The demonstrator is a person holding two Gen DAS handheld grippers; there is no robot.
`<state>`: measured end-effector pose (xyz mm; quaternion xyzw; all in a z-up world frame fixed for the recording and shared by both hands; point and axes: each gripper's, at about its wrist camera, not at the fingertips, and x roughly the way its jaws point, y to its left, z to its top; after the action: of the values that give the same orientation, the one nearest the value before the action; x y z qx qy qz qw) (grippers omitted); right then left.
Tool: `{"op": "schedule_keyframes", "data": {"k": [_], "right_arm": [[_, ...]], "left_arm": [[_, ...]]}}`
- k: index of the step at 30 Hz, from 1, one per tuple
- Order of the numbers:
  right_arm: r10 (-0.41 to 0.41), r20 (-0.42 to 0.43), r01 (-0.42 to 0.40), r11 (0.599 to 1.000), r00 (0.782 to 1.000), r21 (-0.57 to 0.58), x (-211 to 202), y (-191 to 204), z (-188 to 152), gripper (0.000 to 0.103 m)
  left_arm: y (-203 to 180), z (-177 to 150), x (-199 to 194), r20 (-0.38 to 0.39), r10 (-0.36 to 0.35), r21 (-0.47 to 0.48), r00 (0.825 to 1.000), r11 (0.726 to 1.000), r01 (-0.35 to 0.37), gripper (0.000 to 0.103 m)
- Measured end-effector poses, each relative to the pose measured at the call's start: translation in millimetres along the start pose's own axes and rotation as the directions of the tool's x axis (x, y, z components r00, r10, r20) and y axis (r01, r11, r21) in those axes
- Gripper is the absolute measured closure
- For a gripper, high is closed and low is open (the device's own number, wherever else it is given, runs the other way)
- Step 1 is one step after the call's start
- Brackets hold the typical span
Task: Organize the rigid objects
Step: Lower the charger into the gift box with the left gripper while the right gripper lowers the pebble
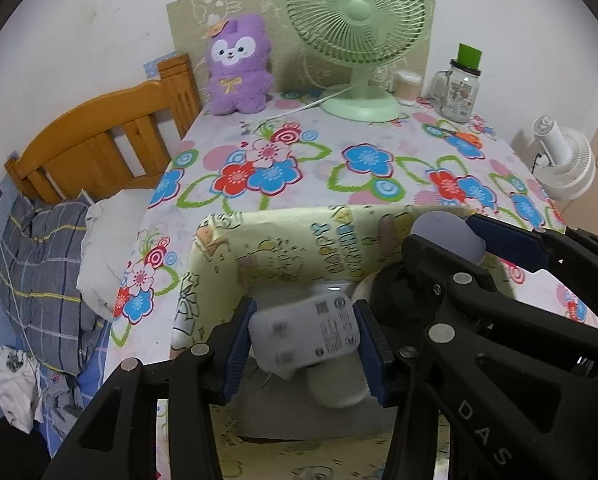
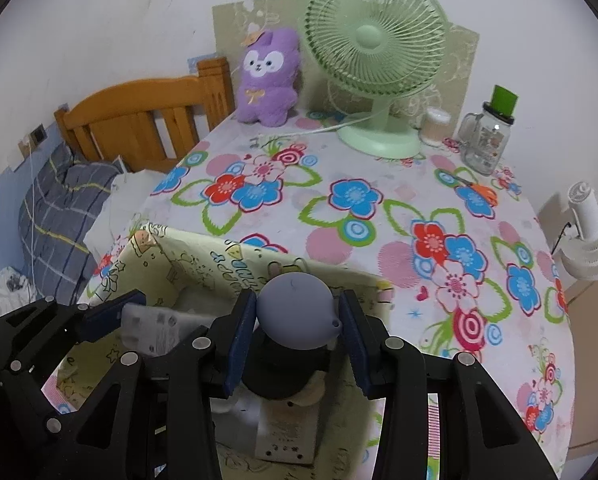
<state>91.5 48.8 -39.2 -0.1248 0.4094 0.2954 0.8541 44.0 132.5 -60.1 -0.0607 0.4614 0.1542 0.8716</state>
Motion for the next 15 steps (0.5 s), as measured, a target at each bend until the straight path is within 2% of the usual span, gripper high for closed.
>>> {"op": "schedule_keyframes", "data": {"k": [6, 10, 15], "right_arm": [[0.014, -0.026, -0.014, 1.000, 1.000, -0.007, 16, 8, 2, 0.057], [0.012, -0.036, -0.013, 1.000, 0.999, -0.020, 23, 11, 4, 0.057], [0.027, -0.055, -0.027, 1.000, 0.998, -0.014, 28, 10, 2, 0.057]], "left_arm": [[5, 0, 1, 0.025, 0.022, 0.018, 0.999, 1.000, -0.023, 0.048], [9, 1, 7, 0.019, 0.024, 0.019, 1.000, 1.000, -0.024, 0.039], [6, -2, 7, 0.018, -0.023, 0.043, 1.000, 0.999, 0.022, 0.025]]}}
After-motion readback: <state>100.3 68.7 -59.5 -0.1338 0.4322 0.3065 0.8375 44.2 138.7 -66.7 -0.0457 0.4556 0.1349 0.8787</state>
